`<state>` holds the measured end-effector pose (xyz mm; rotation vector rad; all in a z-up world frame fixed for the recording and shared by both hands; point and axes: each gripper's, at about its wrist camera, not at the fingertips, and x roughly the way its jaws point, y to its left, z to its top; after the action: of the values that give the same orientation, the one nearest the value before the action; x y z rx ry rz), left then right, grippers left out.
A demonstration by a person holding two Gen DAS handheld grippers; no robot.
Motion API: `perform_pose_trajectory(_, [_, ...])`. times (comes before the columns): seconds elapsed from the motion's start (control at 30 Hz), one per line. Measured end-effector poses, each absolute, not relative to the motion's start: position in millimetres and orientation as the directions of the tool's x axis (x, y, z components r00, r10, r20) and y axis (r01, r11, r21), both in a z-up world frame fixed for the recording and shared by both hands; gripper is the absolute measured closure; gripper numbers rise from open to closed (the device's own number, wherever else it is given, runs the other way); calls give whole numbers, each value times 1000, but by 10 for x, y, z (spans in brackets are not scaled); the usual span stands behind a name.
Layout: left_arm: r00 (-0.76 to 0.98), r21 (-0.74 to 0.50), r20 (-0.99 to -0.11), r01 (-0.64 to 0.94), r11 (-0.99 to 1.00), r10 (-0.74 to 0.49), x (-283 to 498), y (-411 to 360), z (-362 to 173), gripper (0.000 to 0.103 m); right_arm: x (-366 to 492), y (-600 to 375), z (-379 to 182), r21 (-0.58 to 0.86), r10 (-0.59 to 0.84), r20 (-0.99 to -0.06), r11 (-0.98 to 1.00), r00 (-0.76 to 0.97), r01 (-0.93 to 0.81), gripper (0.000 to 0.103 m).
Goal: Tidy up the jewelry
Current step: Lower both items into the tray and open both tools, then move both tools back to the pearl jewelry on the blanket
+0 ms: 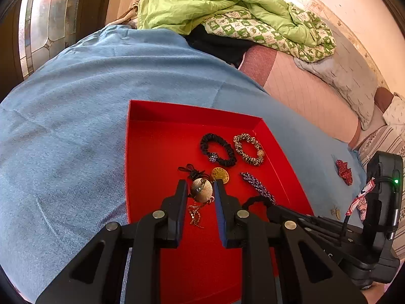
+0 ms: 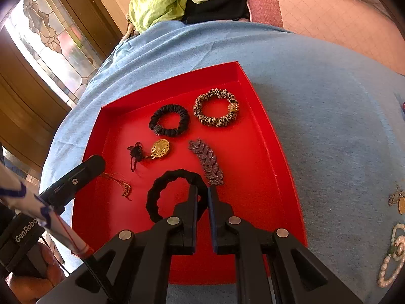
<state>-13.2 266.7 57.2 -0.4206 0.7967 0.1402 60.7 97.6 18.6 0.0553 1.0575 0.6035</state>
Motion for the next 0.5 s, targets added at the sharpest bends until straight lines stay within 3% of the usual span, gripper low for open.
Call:
perform_pose_trajectory(0.33, [712, -323, -701, -258, 910, -47, -133, 2614, 608, 82, 546, 885, 311, 338, 514, -777, 827, 362, -449, 92])
perform_pose_trajectory(0.4, [719, -317, -694, -257, 913, -39, -143, 2589, 634, 70, 523, 829, 349, 351, 525, -769, 823, 365, -446, 92])
perform_pose_trajectory(0.5, [731, -320, -681, -253, 913, -36, -153, 2558, 670, 67, 470, 737, 414, 368, 542, -755, 817, 370, -445, 92])
